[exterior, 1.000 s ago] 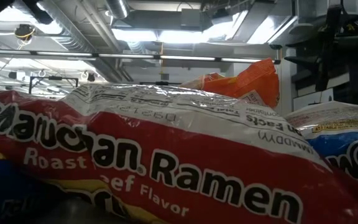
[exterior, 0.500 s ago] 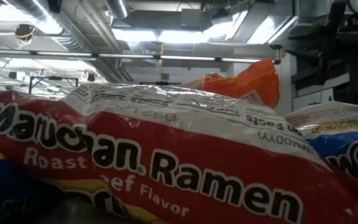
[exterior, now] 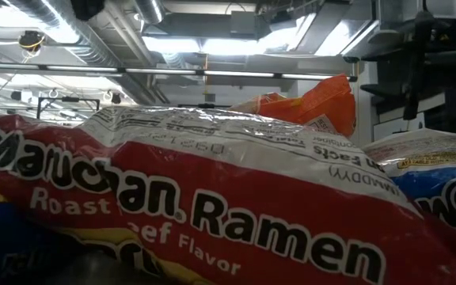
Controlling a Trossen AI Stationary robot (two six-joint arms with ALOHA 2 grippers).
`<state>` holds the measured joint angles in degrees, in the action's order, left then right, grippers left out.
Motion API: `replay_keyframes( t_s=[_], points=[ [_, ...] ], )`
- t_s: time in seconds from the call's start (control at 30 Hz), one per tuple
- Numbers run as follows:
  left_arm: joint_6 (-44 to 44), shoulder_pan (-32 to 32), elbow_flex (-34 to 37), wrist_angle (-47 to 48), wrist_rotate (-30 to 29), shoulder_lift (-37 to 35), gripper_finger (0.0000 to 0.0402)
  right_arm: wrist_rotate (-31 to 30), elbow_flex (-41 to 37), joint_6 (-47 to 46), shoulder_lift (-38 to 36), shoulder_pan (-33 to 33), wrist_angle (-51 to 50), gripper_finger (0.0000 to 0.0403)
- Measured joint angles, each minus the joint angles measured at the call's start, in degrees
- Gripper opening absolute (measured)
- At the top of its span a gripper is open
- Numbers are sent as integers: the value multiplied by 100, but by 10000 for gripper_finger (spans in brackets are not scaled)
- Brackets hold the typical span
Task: Sort Maruchan noodles
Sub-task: Put the orange noodle pack into the left transparent bin
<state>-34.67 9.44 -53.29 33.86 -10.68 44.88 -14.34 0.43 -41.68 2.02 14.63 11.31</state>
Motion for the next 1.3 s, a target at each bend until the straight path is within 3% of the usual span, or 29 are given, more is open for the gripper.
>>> replay_keyframes(
  t_s=[0.2,0.33,0.53,0.63,0.9,1.1,1.3],
  points=[
    [-427,-427,169,1473,347,512,219,142,0,19,-1,0,-109,323],
    [-422,-660,470,1417,548,678,221,152,0,10,-2,0,-245,328],
    [-420,-1111,1241,809,677,673,222,260,0,3,0,0,-275,324],
    [-402,-1442,1746,475,1037,669,222,297,0,1,0,0,-269,324],
    [-719,-1985,3088,-1348,1556,669,222,303,2,-3,0,0,-271,324],
    [-928,-2146,3628,-1876,1629,693,222,317,2,-5,0,0,-286,324],
    [-1019,-2149,3721,-2144,1872,693,222,318,2,-5,0,0,-290,324]
  ],
)
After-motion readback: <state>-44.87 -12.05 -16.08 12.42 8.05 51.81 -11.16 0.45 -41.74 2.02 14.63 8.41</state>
